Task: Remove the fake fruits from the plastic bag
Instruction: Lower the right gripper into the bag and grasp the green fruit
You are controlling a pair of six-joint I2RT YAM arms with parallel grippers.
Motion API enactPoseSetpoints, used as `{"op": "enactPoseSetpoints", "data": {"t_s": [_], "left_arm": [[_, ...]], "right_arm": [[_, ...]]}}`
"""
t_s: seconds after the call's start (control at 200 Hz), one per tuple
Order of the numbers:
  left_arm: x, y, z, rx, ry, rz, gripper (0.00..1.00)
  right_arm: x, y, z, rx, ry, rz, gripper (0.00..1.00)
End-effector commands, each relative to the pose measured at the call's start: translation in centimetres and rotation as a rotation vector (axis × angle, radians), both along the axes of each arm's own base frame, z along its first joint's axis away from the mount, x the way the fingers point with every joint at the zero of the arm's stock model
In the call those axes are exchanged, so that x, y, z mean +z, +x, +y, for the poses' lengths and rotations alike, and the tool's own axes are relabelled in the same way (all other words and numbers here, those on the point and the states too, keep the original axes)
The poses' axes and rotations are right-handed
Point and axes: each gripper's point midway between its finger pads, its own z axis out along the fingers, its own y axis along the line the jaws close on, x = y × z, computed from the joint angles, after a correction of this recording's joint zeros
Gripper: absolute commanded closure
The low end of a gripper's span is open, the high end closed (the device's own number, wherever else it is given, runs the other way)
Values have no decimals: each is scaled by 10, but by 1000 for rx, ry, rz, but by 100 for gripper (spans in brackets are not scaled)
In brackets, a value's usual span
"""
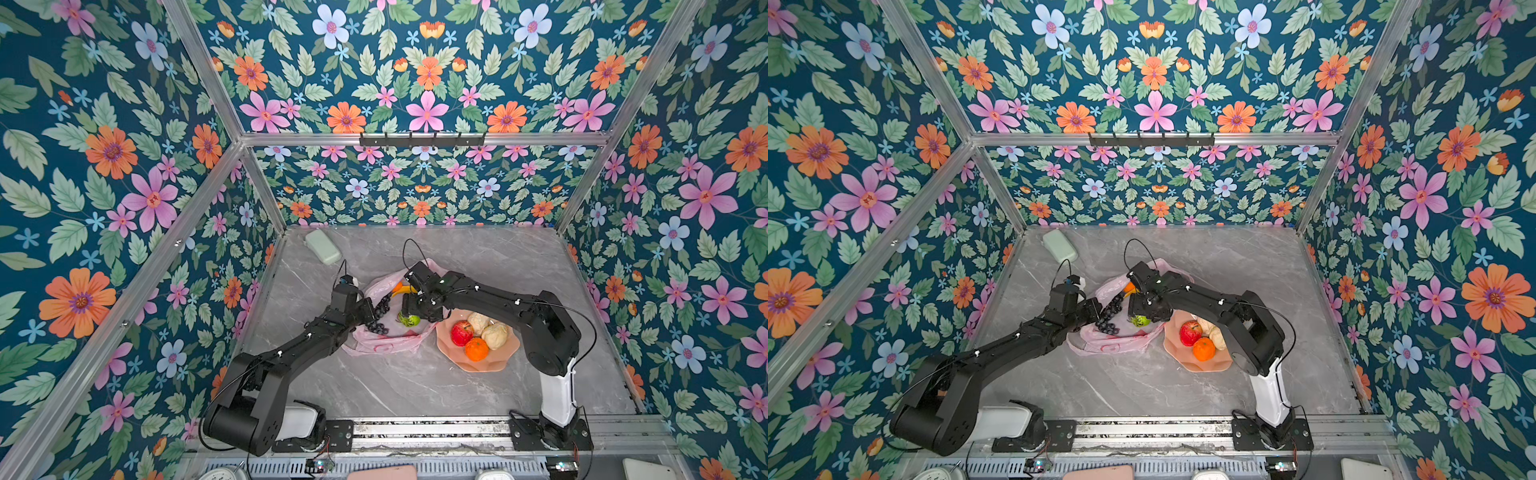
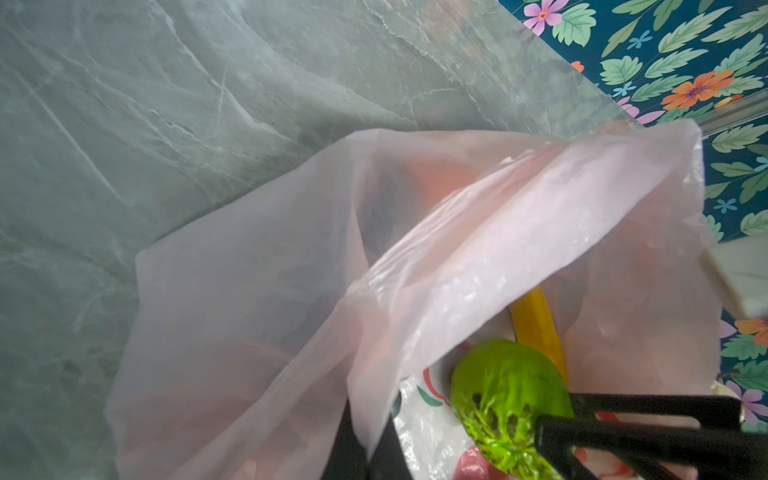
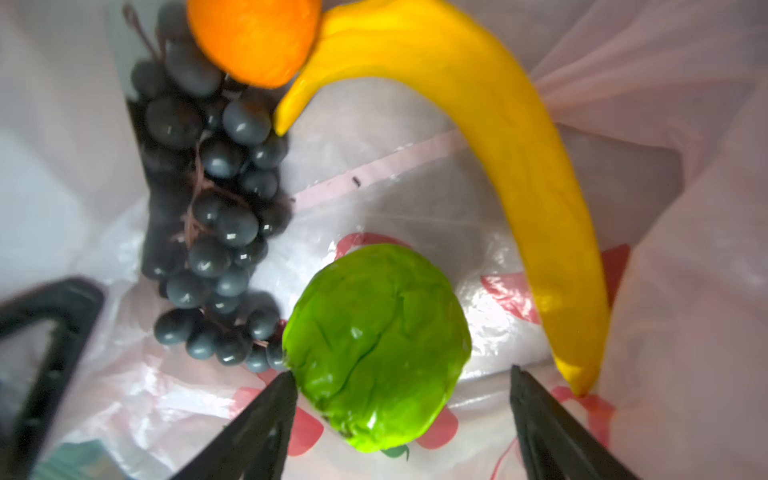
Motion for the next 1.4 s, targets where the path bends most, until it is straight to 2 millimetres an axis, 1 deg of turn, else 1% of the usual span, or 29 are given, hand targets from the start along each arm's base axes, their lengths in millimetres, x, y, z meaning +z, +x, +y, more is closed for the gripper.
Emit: {"op": "enactPoseSetpoints", "data": {"t_s": [0.0,0.08,0.255,0.34,0.39,0.565,0.675,0.79,0.99,1.08,1.395], "left_arm": [[5,3,-2,-6,-8,-19,100],[4,2,-2,-6,-7,-18,100],[4,1,-1,-5,-6,-17,100],[4,1,-1,-4,-5,-18,100],[4,1,-1,-4,-6,-19,100],[5,2,-2,-5,-8,-22,100],[5,2,-2,-6,-8,-20,100],[5,2,-2,-8,-7,-21,100],[4,3,-2,-7,-7,-19,100],[5,3,-2,-6,-7,-19,100],[3,1,-1,-2,-3,-16,100]], "right_arm": [[12,5,12,-91,177,33,16],[17,11,12,-129,236,34,14],[21,16,14,-158,270,36,13],[19,16,14,-156,254,38,13],[16,16,11,-158,225,47,13],[0,12,0,-181,158,72,19],[-4,9,-3,-185,145,81,25],[-6,3,-4,-181,138,84,26],[-13,-8,0,-173,130,108,27],[-17,-11,5,-165,141,123,27],[-17,-14,26,-119,169,131,18]]}}
